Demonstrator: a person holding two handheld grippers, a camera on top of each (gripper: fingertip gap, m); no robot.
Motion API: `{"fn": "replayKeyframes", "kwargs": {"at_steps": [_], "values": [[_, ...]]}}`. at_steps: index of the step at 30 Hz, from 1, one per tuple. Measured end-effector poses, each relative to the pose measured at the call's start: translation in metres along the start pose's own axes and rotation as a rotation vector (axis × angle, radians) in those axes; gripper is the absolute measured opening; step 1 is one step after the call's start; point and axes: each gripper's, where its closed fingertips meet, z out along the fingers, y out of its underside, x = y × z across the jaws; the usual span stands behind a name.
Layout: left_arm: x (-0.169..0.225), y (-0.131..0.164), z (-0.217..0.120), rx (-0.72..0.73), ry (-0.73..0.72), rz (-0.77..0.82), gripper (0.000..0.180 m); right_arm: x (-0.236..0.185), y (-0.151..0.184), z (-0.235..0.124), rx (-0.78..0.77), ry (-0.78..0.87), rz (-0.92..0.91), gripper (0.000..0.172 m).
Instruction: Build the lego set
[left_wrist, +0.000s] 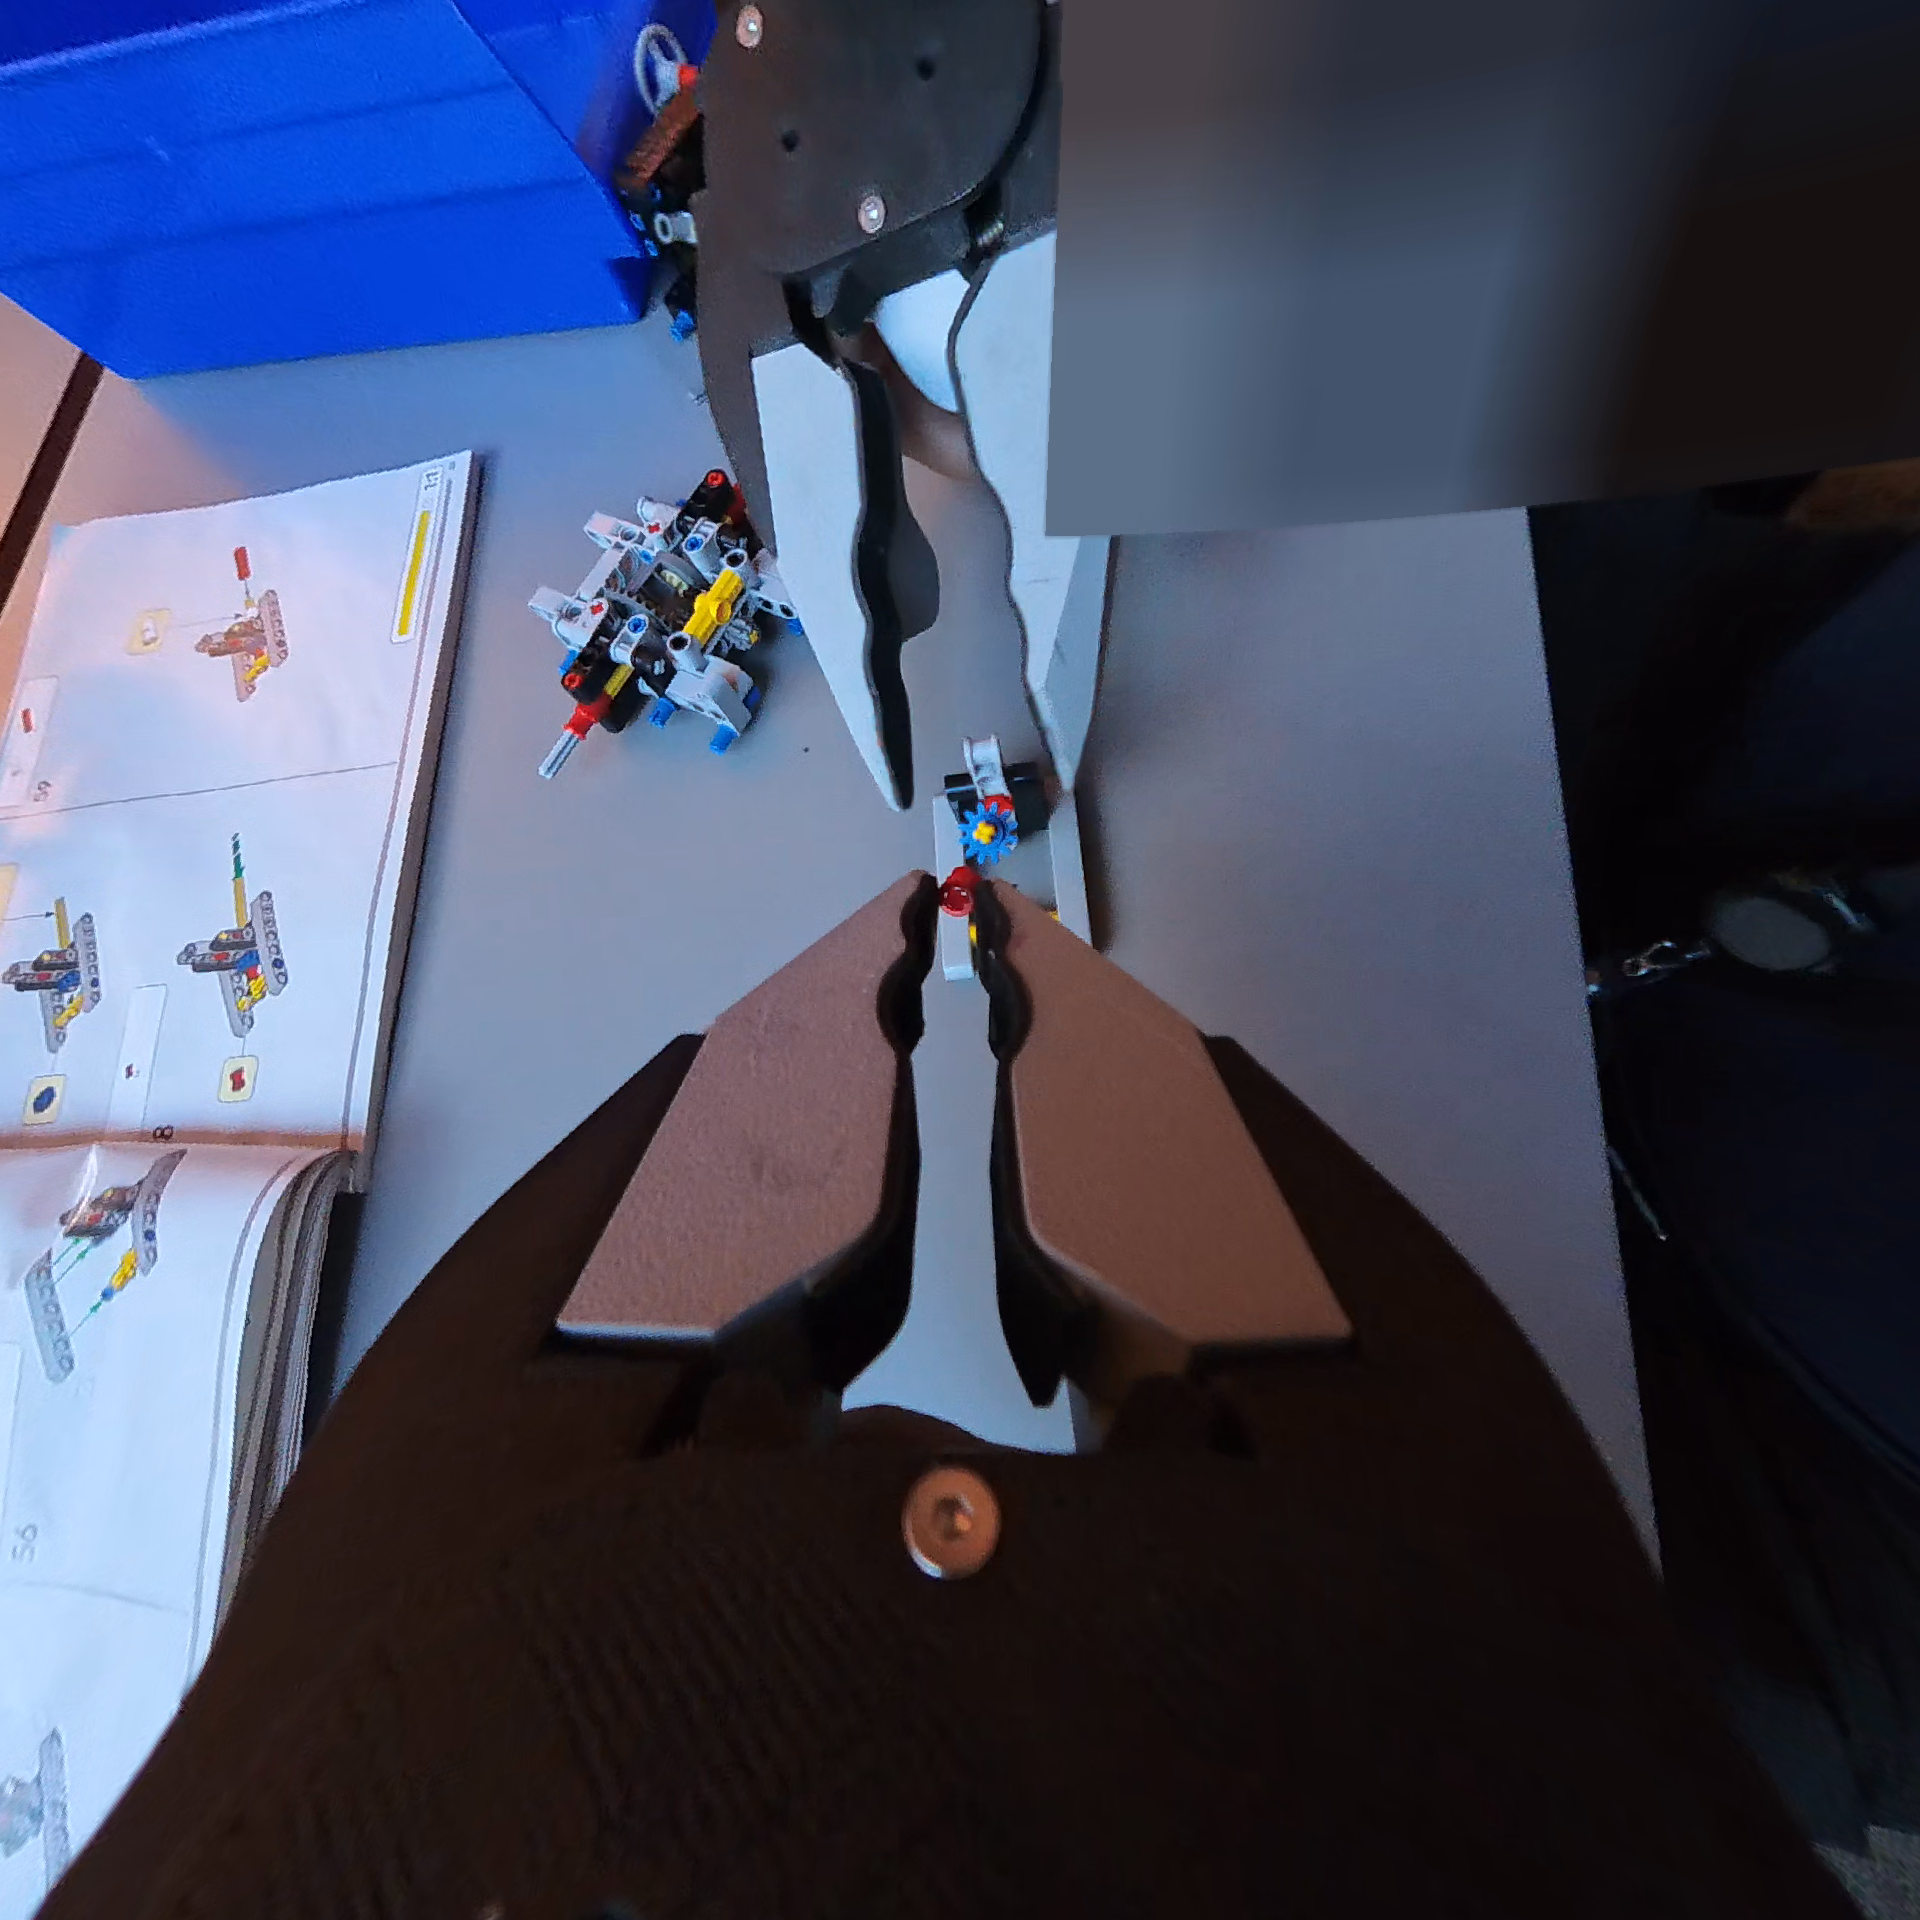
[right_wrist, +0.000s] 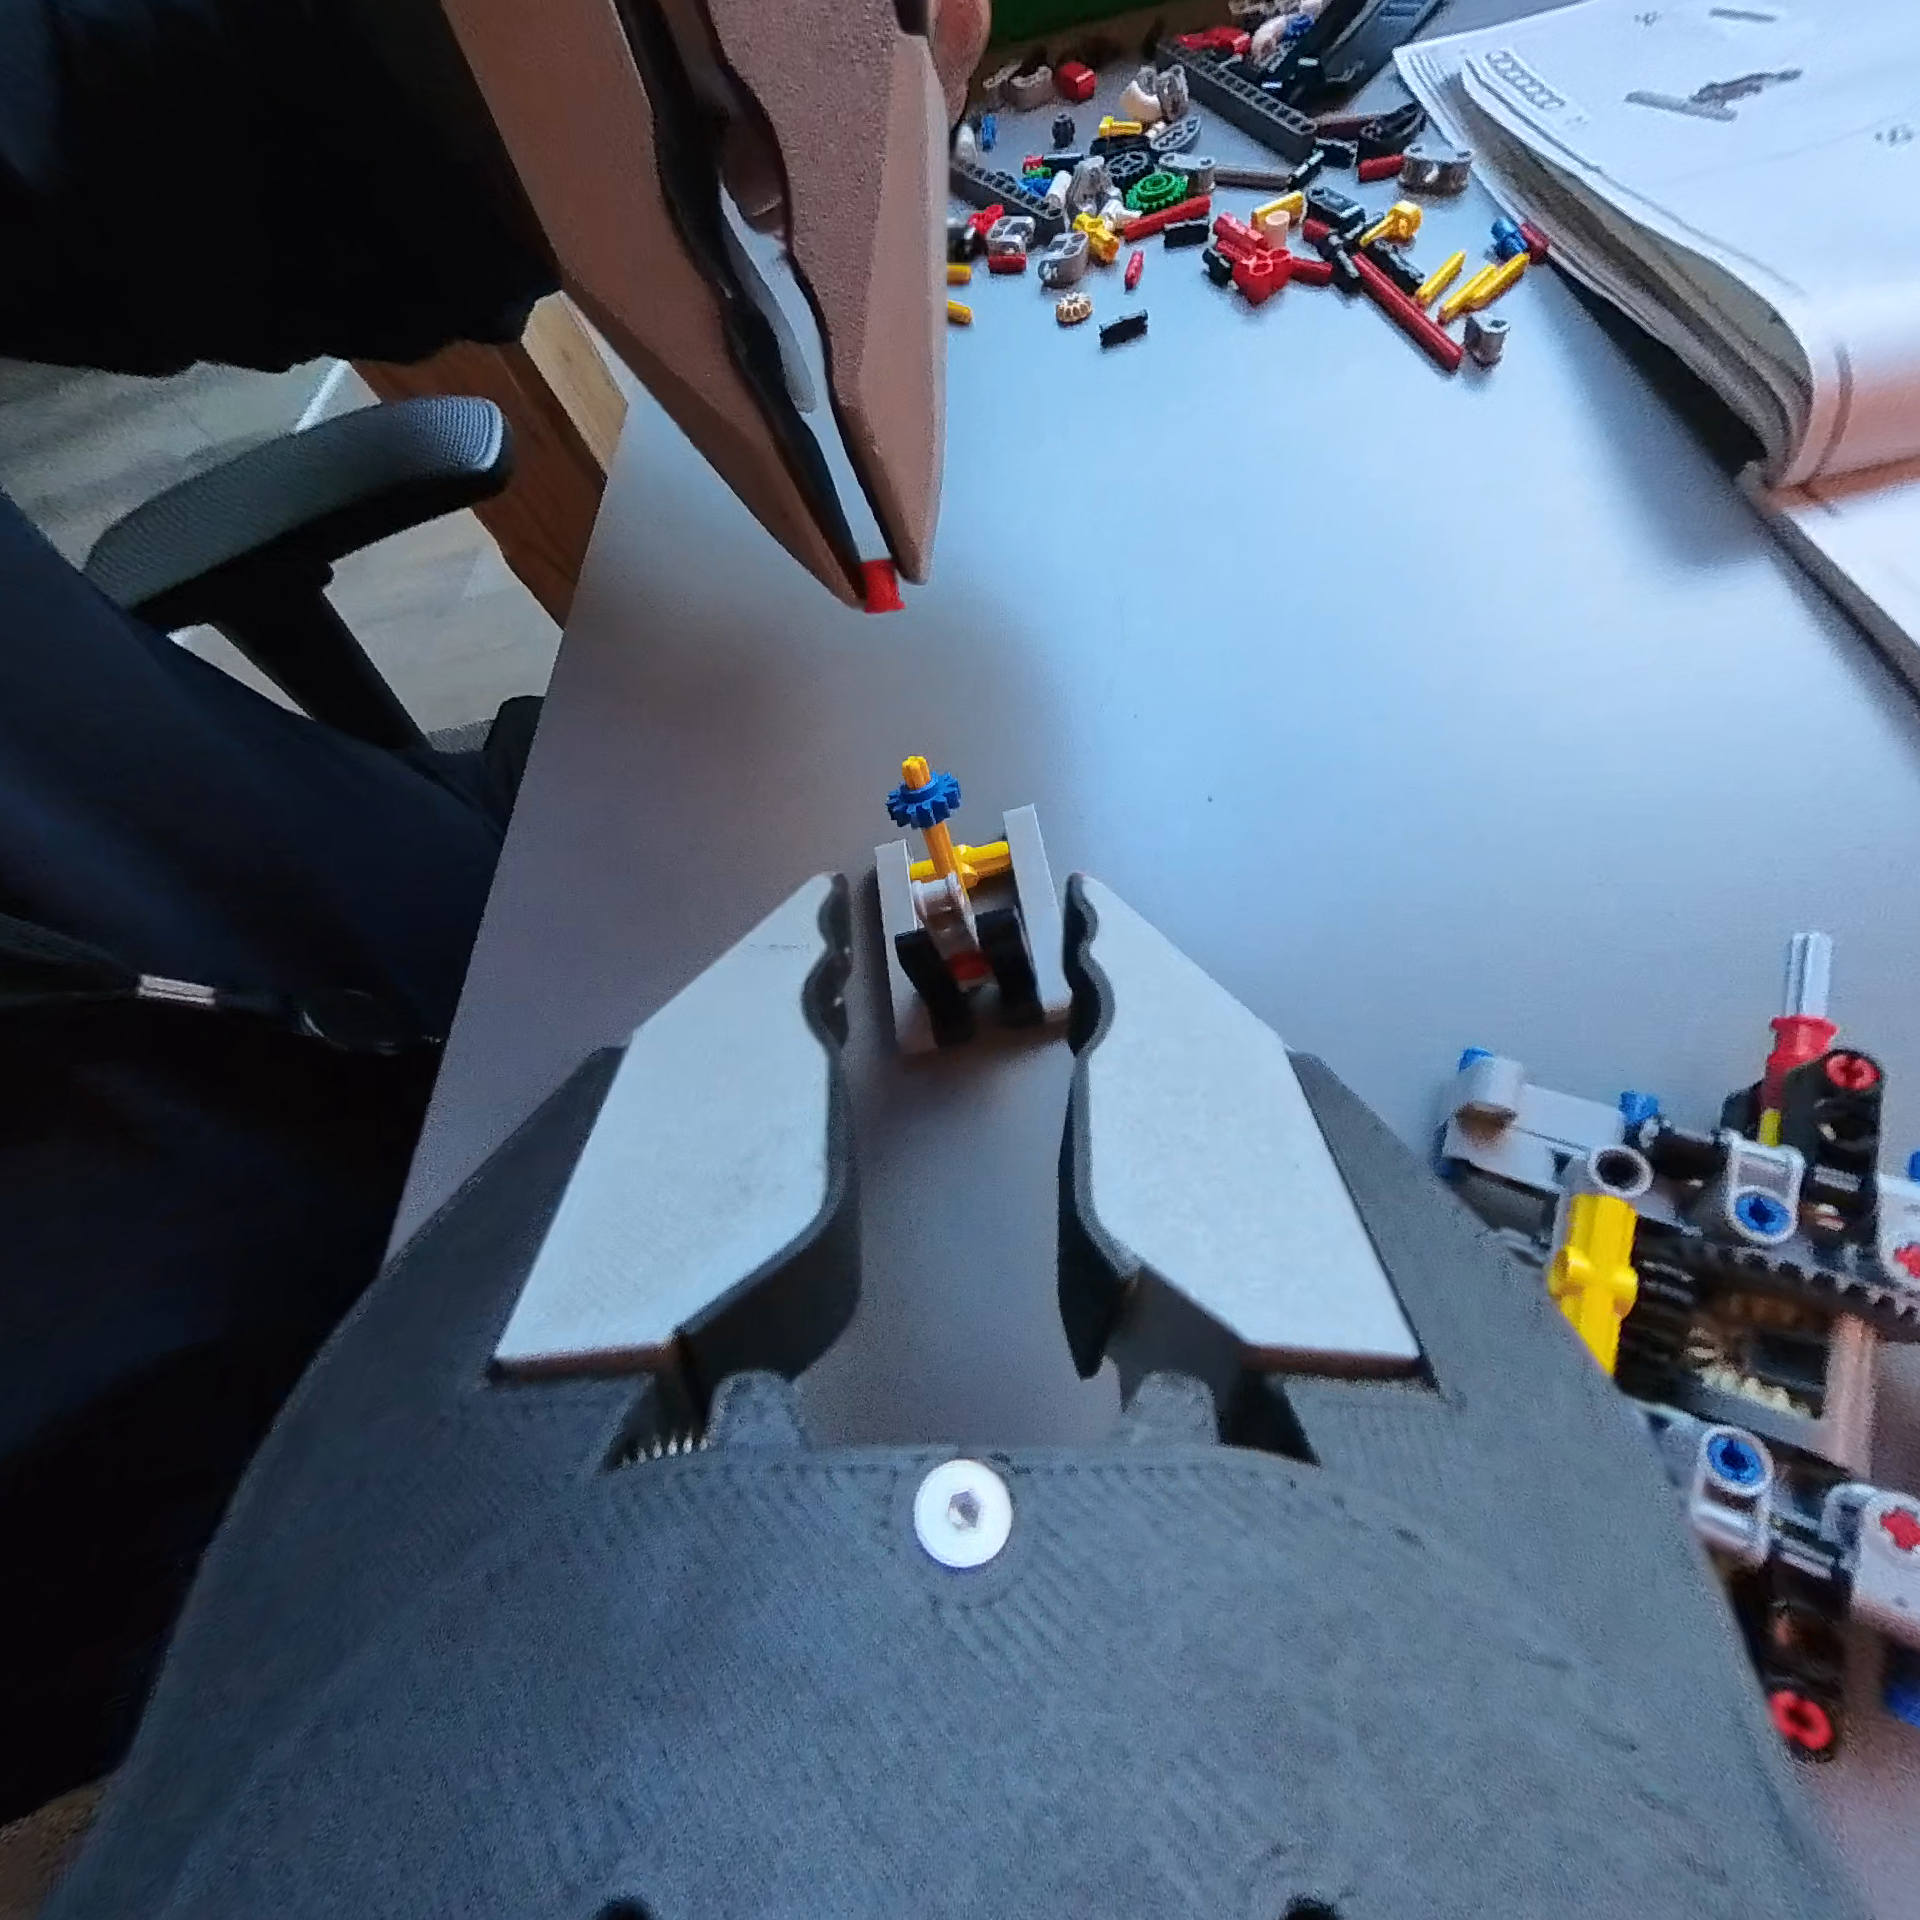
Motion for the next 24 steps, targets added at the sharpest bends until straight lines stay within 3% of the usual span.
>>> {"fn": "replayKeyframes", "kwargs": {"at_steps": [6,11,15,24], "values": [[0.002,0.000,0.005,-0.013,0.005,0.004,0.004,-0.003,0.006,-0.003,-0.031,-0.028,-0.081,0.037],[0.004,0.003,0.008,-0.011,0.017,0.002,0.004,-0.003,0.019,-0.001,-0.107,-0.035,-0.059,0.057],[0.004,0.015,0.012,-0.012,0.028,-0.044,0.004,0.004,0.029,0.007,-0.189,0.021,-0.079,0.061],[0.007,0.032,0.004,0.012,0.017,-0.119,0.004,0.005,0.030,0.011,-0.207,0.068,-0.154,0.038]]}}
